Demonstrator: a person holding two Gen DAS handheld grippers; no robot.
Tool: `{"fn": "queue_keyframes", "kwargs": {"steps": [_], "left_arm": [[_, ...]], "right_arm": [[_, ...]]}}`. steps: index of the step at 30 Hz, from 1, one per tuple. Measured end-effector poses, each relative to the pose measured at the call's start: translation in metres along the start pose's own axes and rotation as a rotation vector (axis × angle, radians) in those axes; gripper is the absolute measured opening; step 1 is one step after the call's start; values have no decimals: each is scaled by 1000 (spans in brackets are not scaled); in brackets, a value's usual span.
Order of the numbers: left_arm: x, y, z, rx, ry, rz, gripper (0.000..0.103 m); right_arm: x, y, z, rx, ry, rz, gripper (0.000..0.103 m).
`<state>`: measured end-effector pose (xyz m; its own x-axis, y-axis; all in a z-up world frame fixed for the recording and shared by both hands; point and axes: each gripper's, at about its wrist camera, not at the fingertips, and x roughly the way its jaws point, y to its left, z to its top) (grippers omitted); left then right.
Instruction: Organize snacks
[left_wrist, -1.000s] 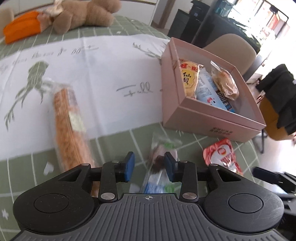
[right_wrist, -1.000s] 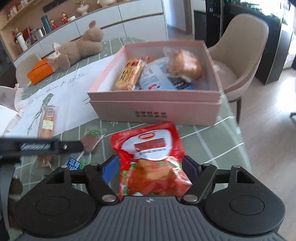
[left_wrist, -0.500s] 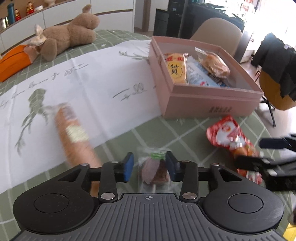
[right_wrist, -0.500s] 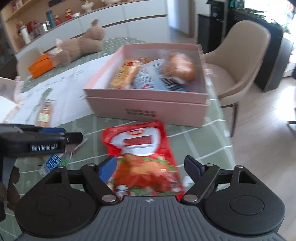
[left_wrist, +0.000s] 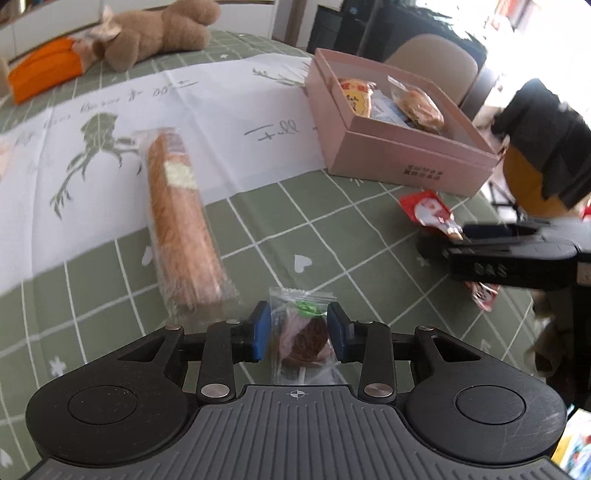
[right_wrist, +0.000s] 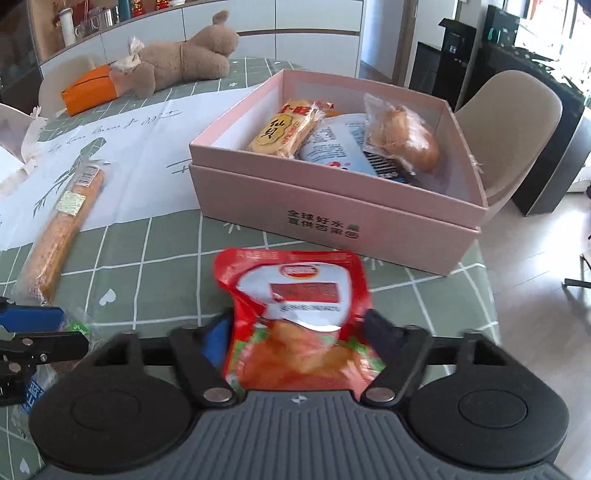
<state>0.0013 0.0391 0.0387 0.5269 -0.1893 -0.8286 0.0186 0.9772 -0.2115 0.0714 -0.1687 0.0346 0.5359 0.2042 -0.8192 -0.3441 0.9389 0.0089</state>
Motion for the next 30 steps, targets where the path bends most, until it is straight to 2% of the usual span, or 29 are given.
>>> {"fn": "queue_keyframes", "kwargs": {"steps": [4, 9, 10, 12, 14, 18, 22, 26, 28, 30], "left_arm": [[-2, 3, -2, -40, -2, -6, 38], [0, -5, 1, -19, 18, 12, 39], [0, -6, 1, -14, 21, 8, 39], [-2, -7, -1, -10, 28, -1, 39], [-6, -9, -3, 9, 25, 3, 40], [-9, -12, -7, 34, 48, 8, 40], [-15, -11, -11, 44, 50, 9, 39], [-19, -9, -19, 67, 66, -5, 39], [-17, -11, -23, 86, 77, -2, 40], [-16, -13, -24, 96, 63, 3, 40]], "right_arm": [[-17, -6, -18, 24, 14, 14, 60], [-35, -7, -40, 38, 18, 77, 62], [-38, -7, -44, 40, 16, 87, 63], [-41, -7, -48, 43, 13, 87, 77], [-44, -9, -52, 51, 5, 88, 78], [-44, -18, -60, 76, 0, 80, 88], [-44, -17, -63, 64, -11, 61, 91], [-38, -9, -66, 8, -28, 18, 98], [-35, -9, -67, 18, -41, 18, 103], [-34, -8, -67, 20, -56, 11, 103]]}}
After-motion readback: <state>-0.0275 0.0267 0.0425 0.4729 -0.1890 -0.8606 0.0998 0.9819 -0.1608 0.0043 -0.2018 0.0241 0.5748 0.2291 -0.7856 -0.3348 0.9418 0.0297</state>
